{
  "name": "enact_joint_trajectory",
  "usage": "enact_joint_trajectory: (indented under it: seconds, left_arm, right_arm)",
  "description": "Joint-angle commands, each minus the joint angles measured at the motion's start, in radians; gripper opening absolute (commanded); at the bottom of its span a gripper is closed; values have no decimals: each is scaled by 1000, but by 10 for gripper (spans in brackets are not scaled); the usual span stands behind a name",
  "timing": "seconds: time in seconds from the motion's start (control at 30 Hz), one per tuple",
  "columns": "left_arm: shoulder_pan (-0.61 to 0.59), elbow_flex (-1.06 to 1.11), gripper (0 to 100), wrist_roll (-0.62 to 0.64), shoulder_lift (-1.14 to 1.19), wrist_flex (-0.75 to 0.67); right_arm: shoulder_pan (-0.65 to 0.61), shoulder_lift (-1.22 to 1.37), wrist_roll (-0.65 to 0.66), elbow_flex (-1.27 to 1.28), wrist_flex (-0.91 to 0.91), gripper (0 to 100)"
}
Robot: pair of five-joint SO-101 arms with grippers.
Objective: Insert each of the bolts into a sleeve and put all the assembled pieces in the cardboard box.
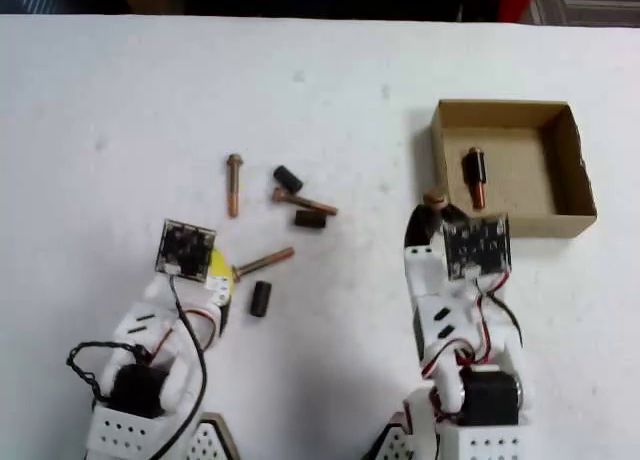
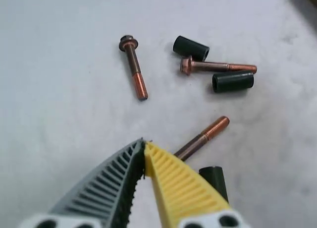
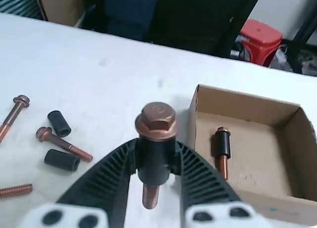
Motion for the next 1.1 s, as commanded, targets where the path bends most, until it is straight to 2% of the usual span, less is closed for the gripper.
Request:
enact_joint_trajectory:
  seconds: [0.0, 0.2, 0.47, 0.63, 1.07]
  left_arm:
    - [-13, -6, 23, -11, -13, 63]
    - [-128, 28, 23, -18, -12, 71]
    - [-139, 38, 23, -21, -12, 100]
    - [-139, 38, 23, -74, -12, 144]
    - [-139, 38, 23, -77, -12, 196]
  right_arm:
    - [21, 188, 15, -160, -5, 17]
    - [157, 532, 15, -382, -7, 17]
    - [249, 941, 15, -651, -7, 17]
    - [277, 1211, 17, -824, -7, 17]
    - [278, 1863, 17, -1320, 2, 17]
